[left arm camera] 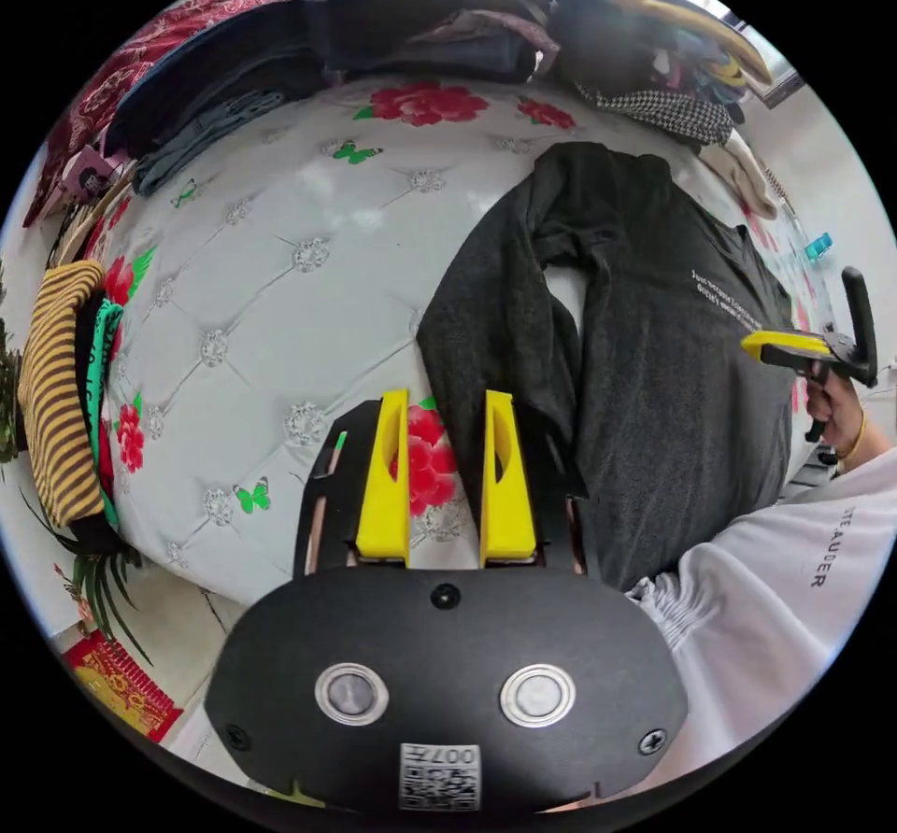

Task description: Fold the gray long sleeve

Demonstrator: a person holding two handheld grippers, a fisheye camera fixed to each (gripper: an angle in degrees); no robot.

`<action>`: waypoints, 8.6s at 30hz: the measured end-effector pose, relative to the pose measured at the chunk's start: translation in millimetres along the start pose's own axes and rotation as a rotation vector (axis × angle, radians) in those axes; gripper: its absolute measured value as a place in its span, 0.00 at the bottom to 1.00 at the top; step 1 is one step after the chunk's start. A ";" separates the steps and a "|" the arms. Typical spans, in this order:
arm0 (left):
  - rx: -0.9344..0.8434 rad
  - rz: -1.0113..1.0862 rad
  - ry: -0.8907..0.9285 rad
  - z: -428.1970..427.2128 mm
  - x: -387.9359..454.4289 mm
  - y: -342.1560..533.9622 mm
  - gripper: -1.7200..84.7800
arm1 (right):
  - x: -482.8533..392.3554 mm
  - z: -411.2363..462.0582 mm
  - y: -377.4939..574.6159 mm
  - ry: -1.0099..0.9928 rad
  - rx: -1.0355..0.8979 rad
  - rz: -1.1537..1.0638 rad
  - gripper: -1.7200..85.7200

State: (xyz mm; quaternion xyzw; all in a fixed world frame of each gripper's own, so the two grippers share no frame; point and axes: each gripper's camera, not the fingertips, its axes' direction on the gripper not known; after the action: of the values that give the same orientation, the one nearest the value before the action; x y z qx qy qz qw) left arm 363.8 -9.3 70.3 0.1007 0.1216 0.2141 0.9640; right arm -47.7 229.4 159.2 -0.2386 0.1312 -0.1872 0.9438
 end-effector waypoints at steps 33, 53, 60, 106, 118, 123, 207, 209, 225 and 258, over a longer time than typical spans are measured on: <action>0.004 0.242 -0.053 -28.2 163.5 173.4 0.11 | -11.0 21.8 345.6 -0.004 0.179 0.519 0.12; 0.096 0.005 0.026 -79.7 140.9 179.6 0.08 | -52.9 -64.3 342.3 0.258 0.175 0.329 0.05; 0.155 0.068 -0.129 -108.4 63.0 57.7 0.09 | -96.5 -79.7 251.7 0.122 0.284 0.277 0.06; 0.542 -0.277 1.283 -226.4 -377.8 -150.7 0.01 | -99.1 -124.7 140.8 -0.015 0.388 0.303 0.06; 0.070 0.755 1.093 -188.4 63.4 -60.6 0.16 | -81.5 -139.8 228.1 0.035 0.516 0.521 0.10; -0.033 0.707 0.642 -108.7 56.0 -41.0 0.15 | -75.2 -122.3 258.8 0.029 0.486 0.598 0.11; 0.007 0.604 -0.026 143.0 202.1 -56.7 0.01 | -72.2 -63.4 222.0 0.282 0.239 0.365 0.03; 0.002 0.602 -0.063 143.7 209.6 -57.7 0.01 | -52.1 -72.2 230.3 0.172 0.215 0.320 0.03; 0.001 0.147 -0.121 102.7 278.8 -38.1 0.01 | 251.4 -229.9 439.8 0.153 0.819 0.957 0.08; -0.104 0.032 -0.133 101.6 363.0 -108.0 0.01 | 406.0 -264.8 469.8 0.032 0.897 0.914 0.02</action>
State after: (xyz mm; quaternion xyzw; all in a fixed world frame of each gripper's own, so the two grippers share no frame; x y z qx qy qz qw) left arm 752.9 39.1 70.8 0.0664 0.0443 0.2284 0.9703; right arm 363.2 337.7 -365.3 0.2623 0.1428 0.1938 0.9345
